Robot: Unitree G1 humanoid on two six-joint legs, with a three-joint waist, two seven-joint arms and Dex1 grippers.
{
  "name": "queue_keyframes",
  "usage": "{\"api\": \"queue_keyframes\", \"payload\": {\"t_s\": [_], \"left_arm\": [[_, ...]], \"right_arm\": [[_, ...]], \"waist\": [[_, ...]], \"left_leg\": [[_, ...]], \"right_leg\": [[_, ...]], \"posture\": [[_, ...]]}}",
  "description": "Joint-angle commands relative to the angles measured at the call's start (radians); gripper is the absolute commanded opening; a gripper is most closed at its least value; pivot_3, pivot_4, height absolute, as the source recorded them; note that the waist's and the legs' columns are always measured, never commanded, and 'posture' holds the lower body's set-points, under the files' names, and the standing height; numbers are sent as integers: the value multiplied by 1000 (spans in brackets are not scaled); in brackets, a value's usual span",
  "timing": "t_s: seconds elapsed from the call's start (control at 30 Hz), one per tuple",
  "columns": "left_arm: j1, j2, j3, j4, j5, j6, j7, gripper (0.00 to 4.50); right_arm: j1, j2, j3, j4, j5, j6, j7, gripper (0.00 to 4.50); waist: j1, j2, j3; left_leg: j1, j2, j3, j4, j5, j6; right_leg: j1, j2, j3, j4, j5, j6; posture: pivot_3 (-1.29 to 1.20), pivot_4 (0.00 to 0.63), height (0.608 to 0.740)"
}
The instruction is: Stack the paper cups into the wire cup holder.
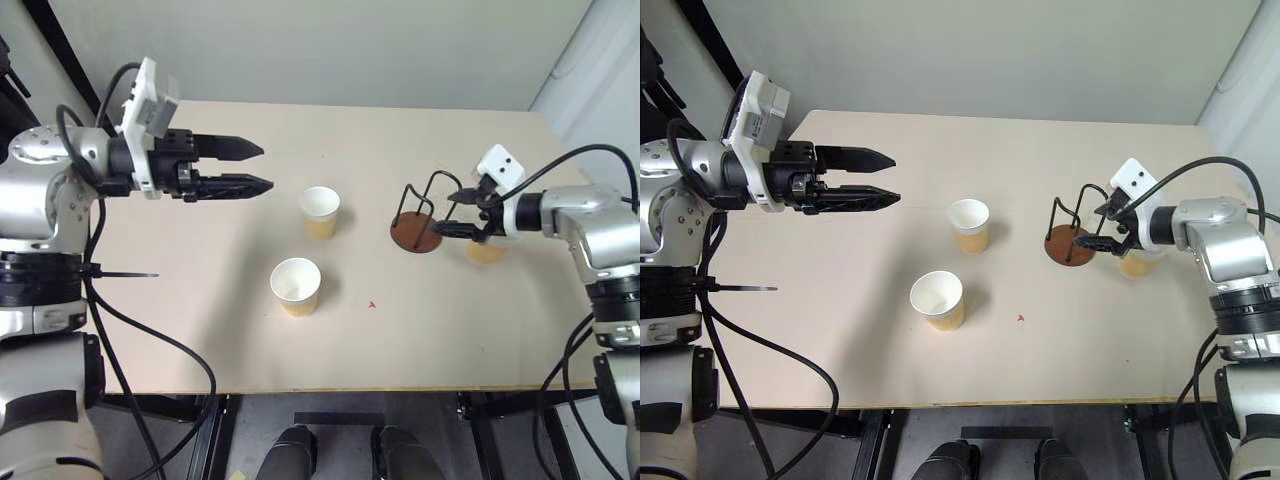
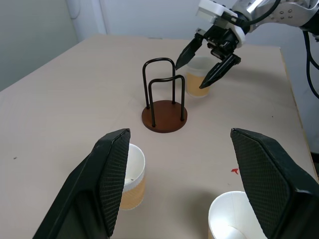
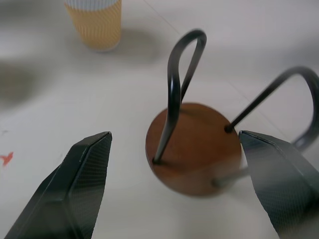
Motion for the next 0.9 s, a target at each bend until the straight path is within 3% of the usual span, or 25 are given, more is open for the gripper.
{"api": "queue_keyframes", "payload": {"t_s": [0.03, 0.4, 0.5, 0.83, 0.9], "left_arm": [[-29, 22, 21, -29, -7, 2, 4, 3471], [-24, 32, 24, -35, -10, 4, 10, 3471], [-23, 34, 24, -35, -10, 3, 11, 3471], [-23, 35, 21, -31, -10, 1, 12, 3471], [-22, 36, 20, -31, -11, 2, 10, 3471]], "right_arm": [[-36, 11, -6, 13, -20, -29, -9, 4220], [-65, 70, -2, 73, -61, -46, -27, 4220], [-70, 82, -4, 81, -68, -44, -33, 3592], [-64, 77, -8, 49, -56, -8, -5, 26], [-50, 63, -5, 9, -40, 10, 31, 26]], "waist": [[0, 0, 0], [0, 0, 0], [0, 0, 0], [0, 0, 0], [0, 0, 0]], "left_leg": [[0, 0, 0, 0, 0, 0], [0, 0, 0, 0, 0, 0], [0, 0, 0, 0, 0, 0], [0, 0, 0, -1, 0, 0], [0, 0, 0, -1, 0, 0]], "right_leg": [[0, 0, 0, 0, 0, 0], [0, 0, 0, 0, 0, 0], [0, 0, 0, 0, 0, -1], [0, 0, 0, 0, 0, -1], [0, 0, 0, 0, 0, -1]], "posture": [[0, 150, 740], [0, 150, 740], [0, 150, 740], [0, 150, 740], [0, 150, 740]]}}
